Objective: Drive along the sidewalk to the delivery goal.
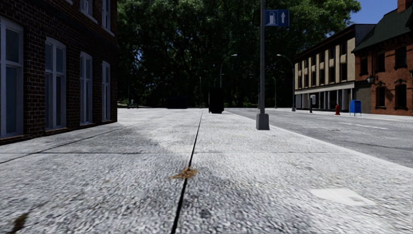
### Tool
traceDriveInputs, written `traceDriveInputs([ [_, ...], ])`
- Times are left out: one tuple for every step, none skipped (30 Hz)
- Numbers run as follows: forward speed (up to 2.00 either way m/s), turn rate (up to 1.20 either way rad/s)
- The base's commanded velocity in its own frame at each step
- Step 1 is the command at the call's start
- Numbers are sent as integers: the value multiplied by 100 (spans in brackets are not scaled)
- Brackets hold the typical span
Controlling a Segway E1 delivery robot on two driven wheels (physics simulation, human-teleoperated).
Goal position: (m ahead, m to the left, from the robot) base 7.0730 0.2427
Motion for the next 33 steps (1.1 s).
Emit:
traceDriveInputs([
  [200,26],
  [200,26],
  [200,26],
  [200,26],
  [200,26],
  [200,26],
  [200,28],
  [200,49],
  [200,58],
  [200,58],
  [200,50],
  [200,0],
  [200,0],
  [200,0],
  [200,0],
  [200,0],
  [200,0],
  [200,0],
  [200,0],
  [200,0],
  [200,0],
  [200,0],
  [200,0],
  [200,0],
  [200,0],
  [200,0],
  [200,0],
  [200,0],
  [200,0],
  [200,0],
  [200,0],
  [200,0],
  [200,0],
])
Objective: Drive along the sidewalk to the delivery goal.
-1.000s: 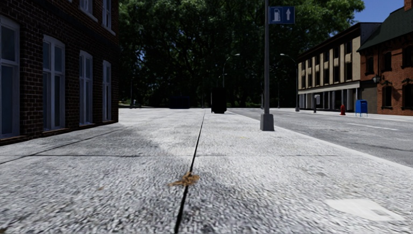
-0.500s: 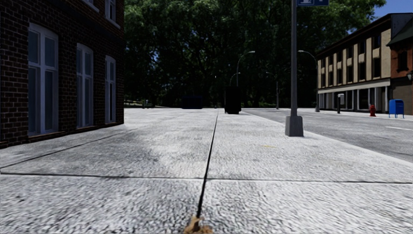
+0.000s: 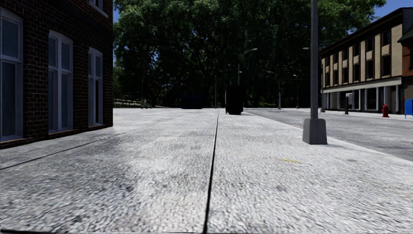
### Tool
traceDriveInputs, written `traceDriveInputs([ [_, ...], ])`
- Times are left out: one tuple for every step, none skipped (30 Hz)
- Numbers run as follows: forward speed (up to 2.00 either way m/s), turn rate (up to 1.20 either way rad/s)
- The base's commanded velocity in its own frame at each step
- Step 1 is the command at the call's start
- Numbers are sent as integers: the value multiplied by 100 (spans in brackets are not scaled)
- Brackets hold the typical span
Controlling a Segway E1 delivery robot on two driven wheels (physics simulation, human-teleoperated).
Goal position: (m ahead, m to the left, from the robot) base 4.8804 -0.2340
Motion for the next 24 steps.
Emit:
traceDriveInputs([
  [200,0],
  [200,0],
  [200,0],
  [200,0],
  [200,0],
  [200,0],
  [200,0],
  [200,0],
  [200,0],
  [200,0],
  [200,0],
  [200,0],
  [200,0],
  [200,0],
  [200,0],
  [200,0],
  [200,0],
  [200,0],
  [200,0],
  [200,0],
  [200,0],
  [200,0],
  [200,0],
  [200,-3],
])
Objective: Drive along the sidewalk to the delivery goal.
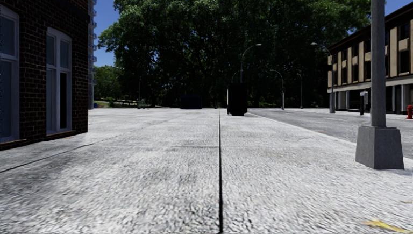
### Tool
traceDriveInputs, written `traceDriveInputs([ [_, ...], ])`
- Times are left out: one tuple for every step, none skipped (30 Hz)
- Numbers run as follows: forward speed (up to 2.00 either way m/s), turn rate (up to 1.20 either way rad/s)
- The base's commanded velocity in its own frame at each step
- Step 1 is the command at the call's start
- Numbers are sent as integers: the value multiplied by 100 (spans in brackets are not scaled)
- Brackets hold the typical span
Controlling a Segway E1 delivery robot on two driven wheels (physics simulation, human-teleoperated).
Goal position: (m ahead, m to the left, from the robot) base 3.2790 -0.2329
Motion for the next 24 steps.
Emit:
traceDriveInputs([
  [200,-16],
  [200,-24],
  [200,-30],
  [200,-32],
  [200,-33],
  [200,-30],
  [200,-30],
  [200,0],
  [200,0],
  [200,0],
  [200,0],
  [200,0],
  [200,0],
  [200,0],
  [200,0],
  [200,0],
  [200,0],
  [200,0],
  [200,0],
  [200,0],
  [200,0],
  [200,0],
  [200,0],
  [200,0],
])
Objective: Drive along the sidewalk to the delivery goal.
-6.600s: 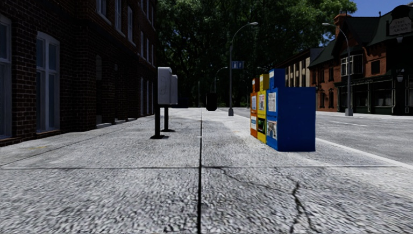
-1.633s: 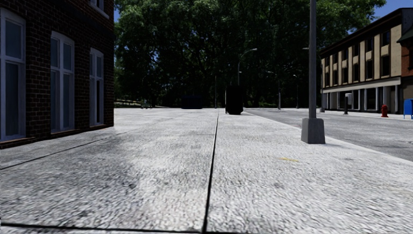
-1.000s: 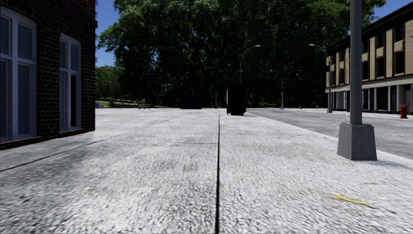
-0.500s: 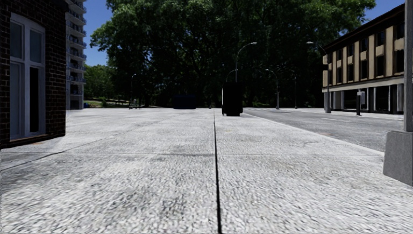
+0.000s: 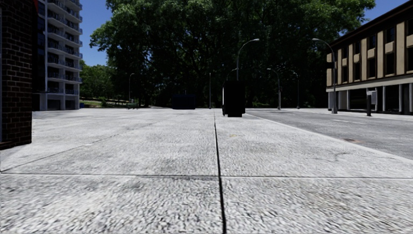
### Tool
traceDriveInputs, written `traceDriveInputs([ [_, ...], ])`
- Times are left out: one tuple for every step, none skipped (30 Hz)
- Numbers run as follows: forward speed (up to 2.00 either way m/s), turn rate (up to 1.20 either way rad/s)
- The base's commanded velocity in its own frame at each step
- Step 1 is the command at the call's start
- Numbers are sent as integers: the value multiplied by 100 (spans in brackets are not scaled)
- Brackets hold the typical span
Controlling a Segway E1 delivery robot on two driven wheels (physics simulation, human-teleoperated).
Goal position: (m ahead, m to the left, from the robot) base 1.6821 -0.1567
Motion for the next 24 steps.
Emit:
traceDriveInputs([
  [200,0],
  [200,0],
  [200,0],
  [200,0],
  [200,0],
  [200,0],
  [200,0],
  [200,0],
  [200,0],
  [200,0],
  [200,0],
  [200,0],
  [200,0],
  [200,0],
  [200,0],
  [200,0],
  [200,0],
  [200,0],
  [200,0],
  [200,0],
  [200,0],
  [200,0],
  [200,0],
  [200,0],
])
